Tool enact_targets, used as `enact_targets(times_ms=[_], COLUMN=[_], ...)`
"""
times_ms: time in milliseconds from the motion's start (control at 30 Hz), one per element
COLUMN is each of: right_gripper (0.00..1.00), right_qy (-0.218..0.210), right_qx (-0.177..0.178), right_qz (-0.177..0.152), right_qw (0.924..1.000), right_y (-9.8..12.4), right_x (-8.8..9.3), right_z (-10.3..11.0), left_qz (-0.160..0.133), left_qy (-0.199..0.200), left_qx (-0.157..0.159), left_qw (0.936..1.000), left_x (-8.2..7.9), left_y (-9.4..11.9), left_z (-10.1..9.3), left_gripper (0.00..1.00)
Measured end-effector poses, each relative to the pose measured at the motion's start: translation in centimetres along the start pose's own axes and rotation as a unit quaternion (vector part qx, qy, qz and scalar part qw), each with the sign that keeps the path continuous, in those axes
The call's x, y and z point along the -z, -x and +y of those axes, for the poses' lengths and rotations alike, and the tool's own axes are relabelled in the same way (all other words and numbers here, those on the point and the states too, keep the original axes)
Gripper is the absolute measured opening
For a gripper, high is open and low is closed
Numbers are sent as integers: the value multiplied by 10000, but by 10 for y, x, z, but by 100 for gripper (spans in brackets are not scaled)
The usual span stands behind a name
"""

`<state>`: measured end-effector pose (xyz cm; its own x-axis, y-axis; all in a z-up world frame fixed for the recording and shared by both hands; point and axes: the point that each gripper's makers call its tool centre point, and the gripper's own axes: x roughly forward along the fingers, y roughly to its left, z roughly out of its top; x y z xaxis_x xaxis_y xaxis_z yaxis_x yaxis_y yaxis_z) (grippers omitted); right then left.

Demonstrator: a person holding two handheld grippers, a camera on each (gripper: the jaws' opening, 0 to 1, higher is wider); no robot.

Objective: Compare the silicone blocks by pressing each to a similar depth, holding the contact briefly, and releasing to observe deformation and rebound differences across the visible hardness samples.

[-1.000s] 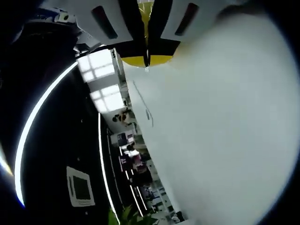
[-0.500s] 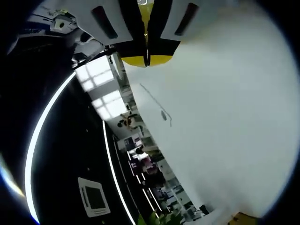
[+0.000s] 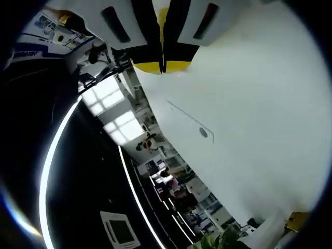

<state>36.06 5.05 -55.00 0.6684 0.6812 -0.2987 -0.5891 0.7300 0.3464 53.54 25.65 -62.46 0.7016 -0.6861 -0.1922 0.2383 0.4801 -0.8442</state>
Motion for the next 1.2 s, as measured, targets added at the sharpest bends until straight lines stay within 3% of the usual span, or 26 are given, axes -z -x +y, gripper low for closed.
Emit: enact_targets(times_ms=[300, 367, 500, 600, 633, 867, 967, 1200], right_gripper=[73, 73, 72, 72, 72, 74, 77, 80], right_qy=[116, 88, 26, 21, 36, 132, -355, -204], right_qx=[-84, -93, -103, -152, -165, -312, -523, -693], right_qz=[-191, -229, -270, -350, -365, -444, -350, -536], right_qw=[9997, 9997, 9996, 9993, 9992, 9984, 9974, 9959], right_y=[17, 20, 26, 30, 30, 33, 32, 35], right_x=[-1, 0, 6, 3, 2, -9, -10, -23], right_z=[13, 13, 14, 17, 18, 24, 29, 39], left_qz=[298, 434, 427, 451, 333, 201, 83, -167], left_qy=[-452, -204, -474, -337, -71, -401, -343, -351], left_qx=[-39, -59, -96, 0, 98, 223, 358, 709], left_qw=[9985, 9988, 9979, 9984, 9994, 9987, 9987, 9967], left_x=[18, 29, 33, 34, 29, 16, 9, -3], left_y=[-7, -5, -3, 0, 1, 17, 26, 51], left_z=[-26, -38, -47, -57, -63, -93, -108, -146], left_gripper=[0, 0, 0, 0, 0, 0, 0, 0])
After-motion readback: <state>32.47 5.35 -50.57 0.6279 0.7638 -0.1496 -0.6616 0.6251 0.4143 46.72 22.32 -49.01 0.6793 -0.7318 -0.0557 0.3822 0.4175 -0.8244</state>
